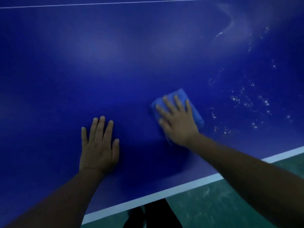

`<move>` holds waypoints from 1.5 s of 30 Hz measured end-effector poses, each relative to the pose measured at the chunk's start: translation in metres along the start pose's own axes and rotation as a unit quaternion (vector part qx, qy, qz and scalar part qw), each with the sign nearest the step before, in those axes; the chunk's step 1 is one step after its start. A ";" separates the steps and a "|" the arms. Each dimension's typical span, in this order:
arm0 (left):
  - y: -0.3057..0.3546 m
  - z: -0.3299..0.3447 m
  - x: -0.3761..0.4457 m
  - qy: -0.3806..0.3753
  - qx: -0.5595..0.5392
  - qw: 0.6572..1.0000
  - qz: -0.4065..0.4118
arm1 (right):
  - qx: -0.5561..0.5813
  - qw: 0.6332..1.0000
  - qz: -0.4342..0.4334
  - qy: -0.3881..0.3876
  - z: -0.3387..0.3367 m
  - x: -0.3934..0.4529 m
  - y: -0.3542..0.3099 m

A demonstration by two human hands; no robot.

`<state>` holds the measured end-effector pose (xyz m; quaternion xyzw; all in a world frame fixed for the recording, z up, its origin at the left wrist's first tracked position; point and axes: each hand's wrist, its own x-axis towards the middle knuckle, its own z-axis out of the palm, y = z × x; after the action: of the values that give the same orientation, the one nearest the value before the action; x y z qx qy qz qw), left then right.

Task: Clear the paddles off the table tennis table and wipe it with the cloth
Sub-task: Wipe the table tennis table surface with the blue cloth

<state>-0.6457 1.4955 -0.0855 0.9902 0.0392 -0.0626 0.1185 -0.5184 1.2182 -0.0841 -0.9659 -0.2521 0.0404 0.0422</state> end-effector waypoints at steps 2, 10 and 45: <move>-0.001 0.000 -0.001 -0.002 -0.005 1.000 -0.008 | -0.012 0.987 -0.156 -0.041 0.005 -0.060 -0.013; -0.002 0.001 -0.001 -0.007 0.006 1.000 -0.003 | -0.009 0.999 -0.023 -0.048 -0.018 0.070 0.044; -0.002 0.001 0.001 -0.017 0.001 1.000 -0.010 | 0.017 0.982 0.187 -0.010 -0.005 -0.092 0.026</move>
<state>-0.6451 1.4969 -0.0871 0.9887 0.0469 -0.0803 0.1178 -0.5859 1.1503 -0.0763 -0.9948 -0.0663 0.0618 0.0475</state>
